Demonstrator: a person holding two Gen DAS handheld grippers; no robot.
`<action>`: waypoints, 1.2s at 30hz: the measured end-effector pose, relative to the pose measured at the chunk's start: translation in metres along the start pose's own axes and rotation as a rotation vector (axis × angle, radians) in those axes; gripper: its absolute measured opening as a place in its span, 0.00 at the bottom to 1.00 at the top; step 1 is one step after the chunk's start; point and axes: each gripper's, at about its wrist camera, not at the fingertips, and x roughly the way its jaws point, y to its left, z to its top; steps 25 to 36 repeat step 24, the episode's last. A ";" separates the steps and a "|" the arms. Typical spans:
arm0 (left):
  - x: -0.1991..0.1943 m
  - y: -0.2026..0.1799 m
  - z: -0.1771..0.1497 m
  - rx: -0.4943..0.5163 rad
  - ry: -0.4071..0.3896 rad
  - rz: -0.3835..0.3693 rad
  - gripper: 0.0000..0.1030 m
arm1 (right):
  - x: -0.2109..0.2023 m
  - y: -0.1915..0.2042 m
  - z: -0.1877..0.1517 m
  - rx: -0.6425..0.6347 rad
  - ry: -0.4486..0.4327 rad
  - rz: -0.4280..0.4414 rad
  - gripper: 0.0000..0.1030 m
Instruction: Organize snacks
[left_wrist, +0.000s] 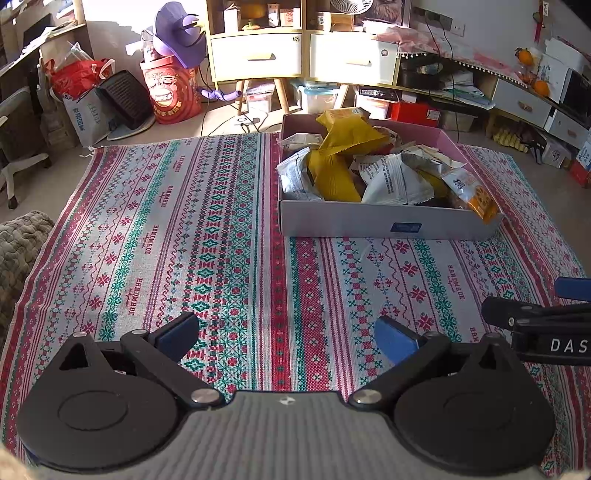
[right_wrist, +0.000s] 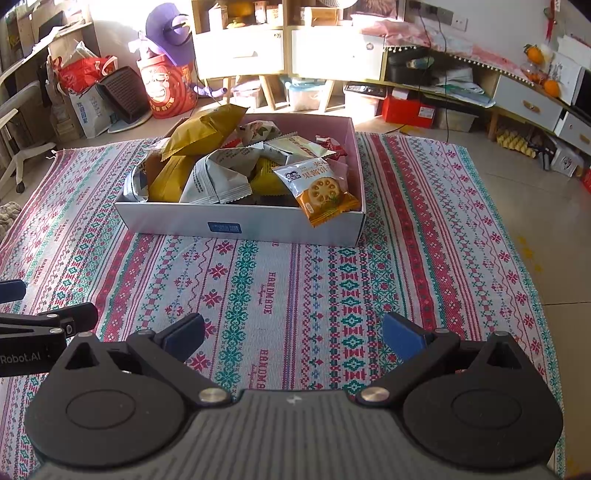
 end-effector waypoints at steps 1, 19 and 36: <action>0.000 0.000 0.000 0.000 0.000 0.000 1.00 | 0.000 0.000 0.000 0.000 0.000 0.000 0.99; -0.001 -0.002 0.001 0.004 -0.001 -0.001 1.00 | 0.000 0.000 0.000 -0.001 -0.003 -0.001 0.99; 0.000 -0.002 0.001 0.006 -0.006 0.005 1.00 | 0.002 0.002 -0.001 -0.015 -0.013 -0.012 1.00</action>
